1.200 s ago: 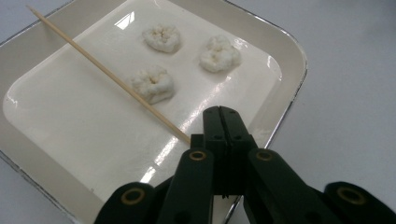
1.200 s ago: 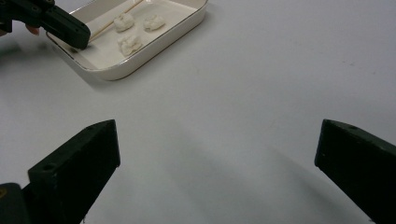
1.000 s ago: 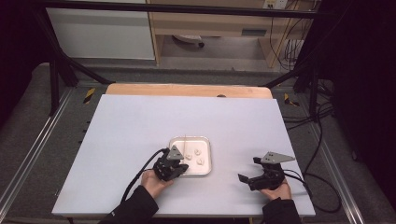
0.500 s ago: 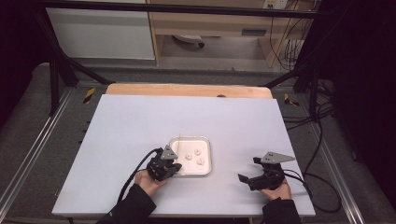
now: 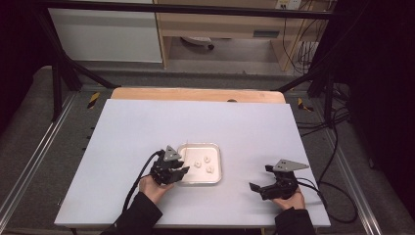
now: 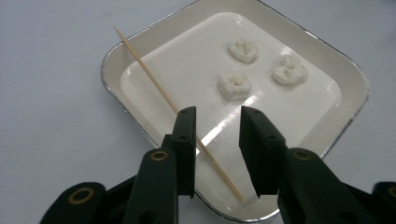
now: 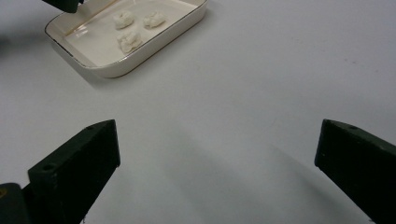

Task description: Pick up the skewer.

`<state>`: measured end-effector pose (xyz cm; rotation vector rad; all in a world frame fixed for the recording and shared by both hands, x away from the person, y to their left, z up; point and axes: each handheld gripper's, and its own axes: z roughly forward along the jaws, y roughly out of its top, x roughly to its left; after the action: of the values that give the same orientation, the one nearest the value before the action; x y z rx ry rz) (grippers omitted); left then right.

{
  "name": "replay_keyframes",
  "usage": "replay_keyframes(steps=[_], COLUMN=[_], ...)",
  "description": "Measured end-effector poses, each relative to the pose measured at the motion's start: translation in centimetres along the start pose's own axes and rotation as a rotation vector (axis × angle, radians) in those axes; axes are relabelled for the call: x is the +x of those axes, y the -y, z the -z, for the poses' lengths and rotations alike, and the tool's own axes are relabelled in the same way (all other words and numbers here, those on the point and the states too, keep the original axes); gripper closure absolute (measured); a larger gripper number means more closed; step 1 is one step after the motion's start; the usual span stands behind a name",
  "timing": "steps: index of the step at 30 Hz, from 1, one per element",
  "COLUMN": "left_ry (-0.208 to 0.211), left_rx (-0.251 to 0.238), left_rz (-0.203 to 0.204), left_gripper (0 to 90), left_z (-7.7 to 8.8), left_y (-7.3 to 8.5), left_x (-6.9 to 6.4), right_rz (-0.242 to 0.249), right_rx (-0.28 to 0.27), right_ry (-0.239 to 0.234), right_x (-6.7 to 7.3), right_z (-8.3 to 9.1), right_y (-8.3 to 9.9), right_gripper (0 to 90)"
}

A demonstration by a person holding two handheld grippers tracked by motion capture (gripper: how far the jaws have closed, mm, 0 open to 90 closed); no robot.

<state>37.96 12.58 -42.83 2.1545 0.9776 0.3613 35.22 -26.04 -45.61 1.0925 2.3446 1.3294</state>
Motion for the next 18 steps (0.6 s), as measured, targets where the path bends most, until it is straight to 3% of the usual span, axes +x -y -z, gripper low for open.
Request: replay_keyframes(steps=[4, 9, 18], left_ry=[-0.052, -0.108, -0.143], left_rx=[0.014, 0.042, 0.051], left_rz=[0.043, 0.05, 0.07], left_gripper=[66.9, 69.2, 72.8], left_z=[-0.7, -1.4, -1.9], left_y=[-0.3, -0.3, -0.2], left_x=[-0.1, -0.5, -0.8], right_rz=[-0.002, 0.001, -0.002], right_rx=[-0.001, 0.0, 0.0], right_ry=[-0.002, -0.004, -0.005], right_x=[0.0, 0.0, 0.0], right_z=[0.0, 0.0, 0.0], right_y=[0.0, 0.0, 0.0], right_gripper=[0.7, 0.6, 0.6])
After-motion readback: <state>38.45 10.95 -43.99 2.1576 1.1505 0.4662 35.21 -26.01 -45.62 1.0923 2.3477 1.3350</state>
